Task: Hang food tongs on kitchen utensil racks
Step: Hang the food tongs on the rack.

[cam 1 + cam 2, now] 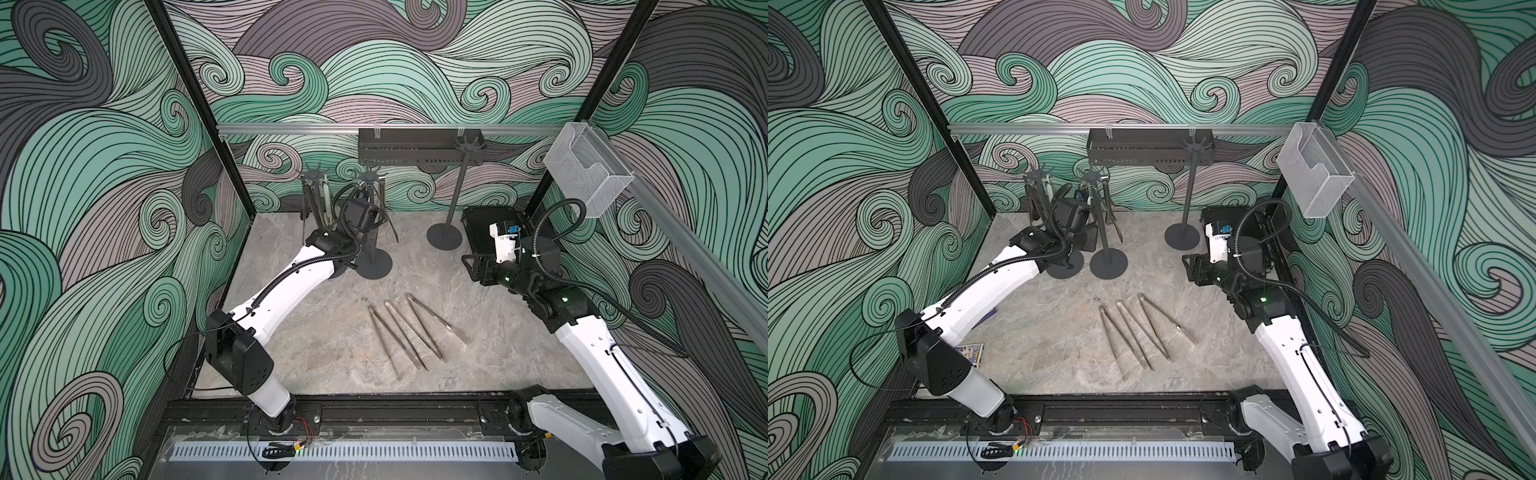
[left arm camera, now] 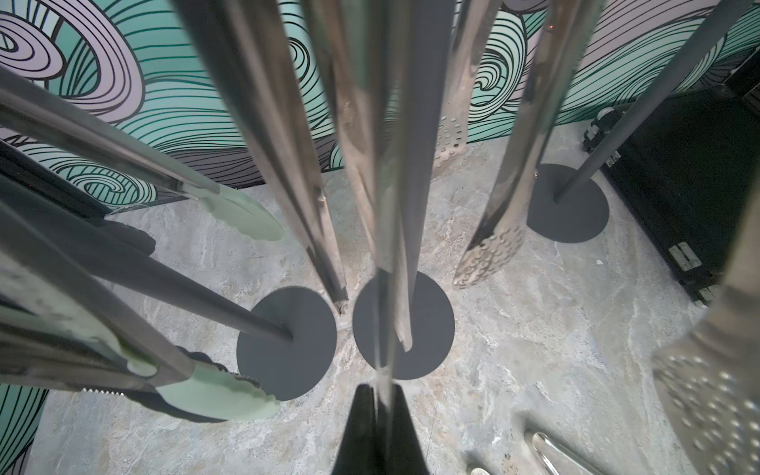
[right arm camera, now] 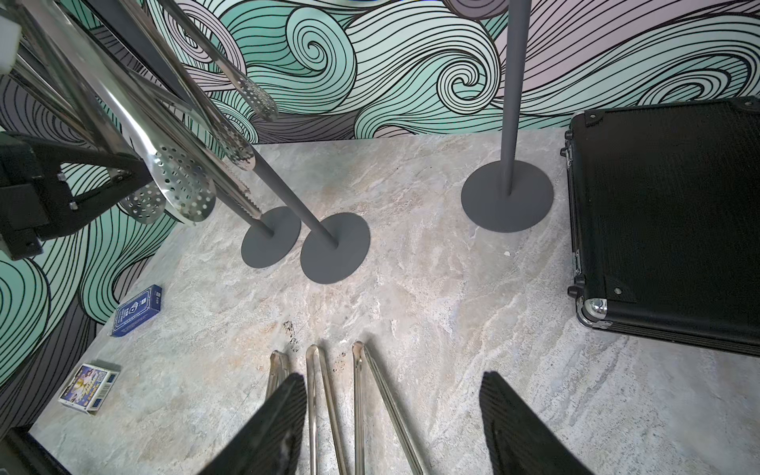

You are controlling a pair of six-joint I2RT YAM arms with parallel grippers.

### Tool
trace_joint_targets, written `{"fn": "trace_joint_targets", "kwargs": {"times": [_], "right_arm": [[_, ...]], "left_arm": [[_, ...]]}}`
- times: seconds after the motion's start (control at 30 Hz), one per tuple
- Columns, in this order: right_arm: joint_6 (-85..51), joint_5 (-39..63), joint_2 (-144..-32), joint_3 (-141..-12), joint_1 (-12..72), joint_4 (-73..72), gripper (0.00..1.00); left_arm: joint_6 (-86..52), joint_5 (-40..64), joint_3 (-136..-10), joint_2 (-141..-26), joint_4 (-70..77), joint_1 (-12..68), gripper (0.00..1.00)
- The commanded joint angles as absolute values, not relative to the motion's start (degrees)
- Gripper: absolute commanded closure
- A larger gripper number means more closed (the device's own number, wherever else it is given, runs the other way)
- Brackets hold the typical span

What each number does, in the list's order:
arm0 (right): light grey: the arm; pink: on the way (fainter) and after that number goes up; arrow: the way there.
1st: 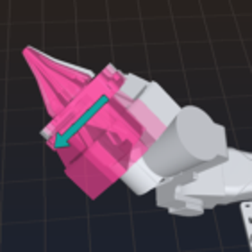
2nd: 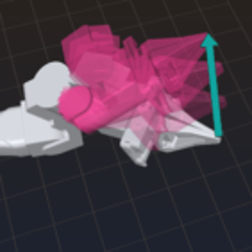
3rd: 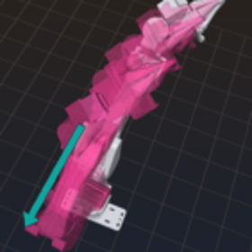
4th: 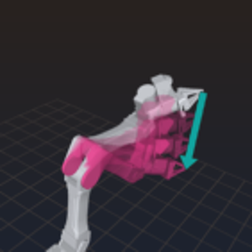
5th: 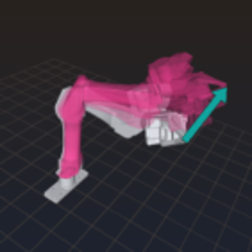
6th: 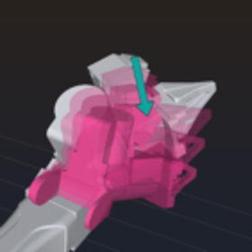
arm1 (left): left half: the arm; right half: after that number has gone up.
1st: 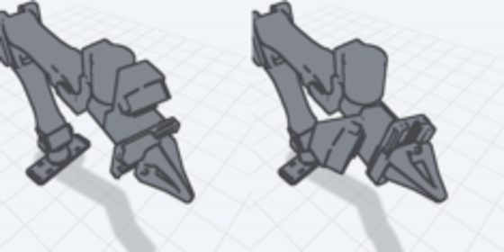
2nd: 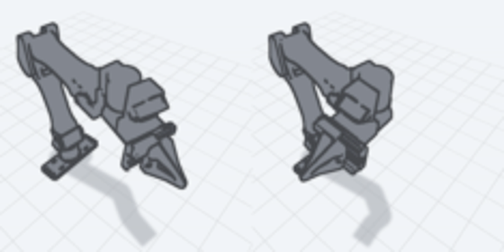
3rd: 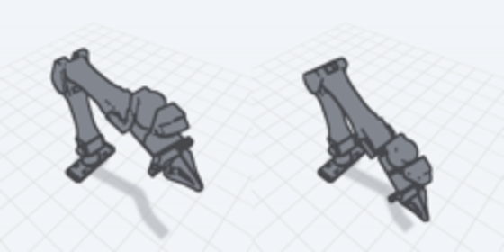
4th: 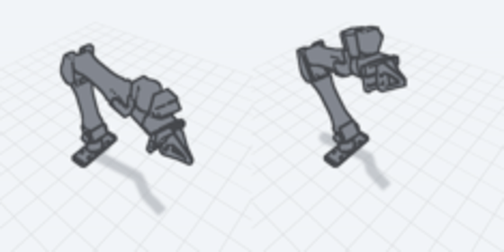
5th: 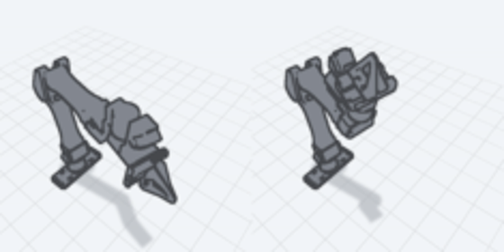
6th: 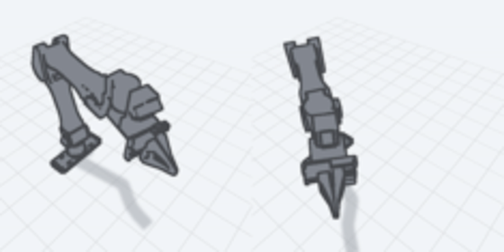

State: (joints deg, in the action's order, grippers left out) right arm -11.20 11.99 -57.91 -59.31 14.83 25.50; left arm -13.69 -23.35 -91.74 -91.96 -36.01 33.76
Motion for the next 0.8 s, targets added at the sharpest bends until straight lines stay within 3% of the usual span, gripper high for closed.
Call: {"fn": "trace_joint_targets", "kwargs": {"times": [0.0, 0.1, 0.47, 0.77], "right_arm": [[-11.62, 12.22, -57.33, -58.86, 14.58, 24.39, 0.31], [-11.52, 12.14, -57.31, -58.87, 14.59, 24.36, 0.31], [-11.43, 11.69, -57.65, -58.82, 14.59, 24.36, 0.31], [-12.13, 10.38, -59.82, -59.32, 12.88, 23.74, 0.26]], "left_arm": [[-14.11, -22.63, -91.38, -91.1, -38.58, 33.42, 0.85], [-13.89, -22.51, -91.73, -91.14, -38.67, 33.4, 0.77], [-13.27, -22.26, -92.37, -90.19, -39.02, 33.44, 0.64], [-12.0, -14.93, -87.74, -82.9, -37.18, 33.67, 0.4]]}}
